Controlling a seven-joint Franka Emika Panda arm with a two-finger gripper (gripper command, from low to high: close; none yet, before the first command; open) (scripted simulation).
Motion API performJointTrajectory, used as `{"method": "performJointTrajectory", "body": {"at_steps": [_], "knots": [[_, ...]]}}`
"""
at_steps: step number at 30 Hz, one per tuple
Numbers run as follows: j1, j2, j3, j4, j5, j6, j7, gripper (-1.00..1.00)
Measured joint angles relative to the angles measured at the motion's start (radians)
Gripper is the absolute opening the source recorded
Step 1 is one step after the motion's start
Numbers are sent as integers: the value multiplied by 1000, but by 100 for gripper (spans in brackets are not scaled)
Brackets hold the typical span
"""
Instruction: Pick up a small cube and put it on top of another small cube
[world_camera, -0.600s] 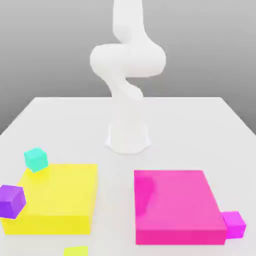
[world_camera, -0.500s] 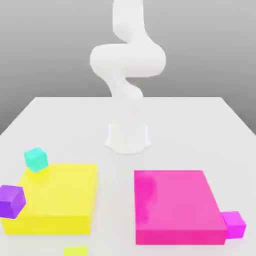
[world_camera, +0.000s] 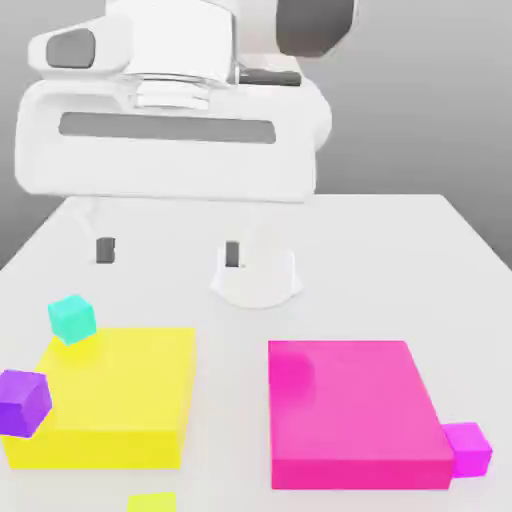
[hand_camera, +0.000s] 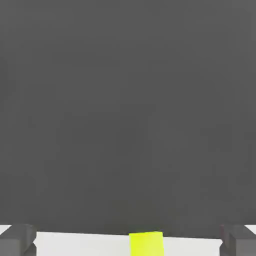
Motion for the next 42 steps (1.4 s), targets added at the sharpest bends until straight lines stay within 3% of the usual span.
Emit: {"method": "performJointTrajectory", "body": {"at_steps": [11, 15, 16, 22, 27, 34, 42], "knots": [[-67, 401, 5, 19, 68, 111, -156, 0], [-88, 546, 25, 44, 89, 209, -180, 0], [-92, 575, 29, 50, 93, 231, -183, -100], [-94, 589, 32, 54, 95, 241, -185, -100], [-81, 458, 14, 25, 75, 138, -169, -100], [-131, 206, -135, -133, -47, 52, -15, -100], [-317, -85, -213, -327, -173, -33, 164, -100]]}}
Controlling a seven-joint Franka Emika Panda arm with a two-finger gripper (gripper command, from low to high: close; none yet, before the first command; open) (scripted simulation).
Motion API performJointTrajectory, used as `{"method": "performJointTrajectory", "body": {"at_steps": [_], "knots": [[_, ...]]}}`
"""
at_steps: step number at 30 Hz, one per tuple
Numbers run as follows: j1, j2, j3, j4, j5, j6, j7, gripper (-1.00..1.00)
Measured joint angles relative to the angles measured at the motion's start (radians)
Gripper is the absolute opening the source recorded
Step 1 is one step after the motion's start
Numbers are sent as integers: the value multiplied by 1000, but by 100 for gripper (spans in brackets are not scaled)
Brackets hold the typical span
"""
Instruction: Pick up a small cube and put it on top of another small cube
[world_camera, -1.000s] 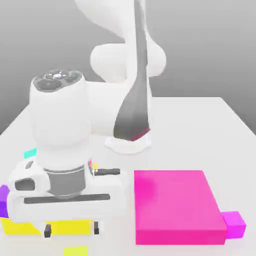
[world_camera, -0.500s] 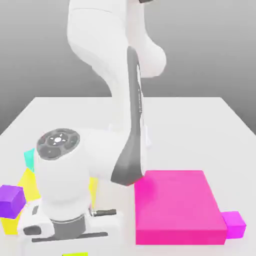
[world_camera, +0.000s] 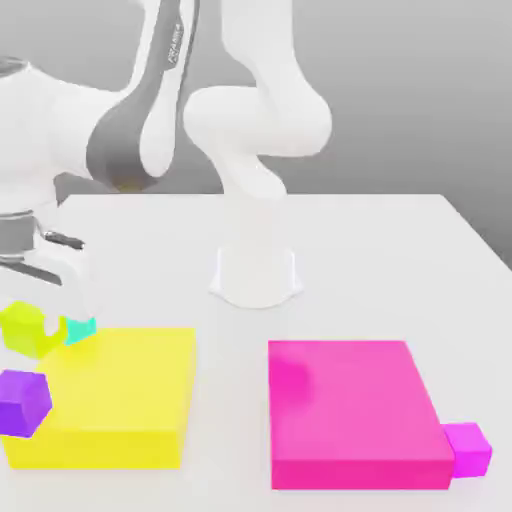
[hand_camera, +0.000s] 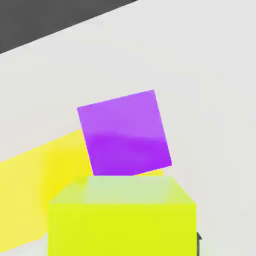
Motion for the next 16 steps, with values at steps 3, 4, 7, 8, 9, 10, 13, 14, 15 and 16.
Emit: {"method": "performJointTrajectory", "body": {"at_steps": [3, 4, 7, 8, 9, 10, 13, 14, 15, 16], "knots": [[-58, -105, -28, -74, -23, -30, 49, -100], [-79, -138, -37, -98, -27, -39, 63, -100], [-140, -227, -61, -170, -32, -57, 97, -100], [-146, -221, -68, -185, -27, -38, 98, -100], [-146, -201, -75, -196, -20, -8, 94, -100], [-144, -174, -81, -205, -12, 28, 89, -100], [-134, -77, -97, -229, 13, 147, 69, 100], [-134, -77, -97, -229, 13, 147, 69, 100], [-134, -77, -97, -229, 13, 147, 69, 100], [-134, -77, -97, -229, 13, 147, 69, 100]]}}
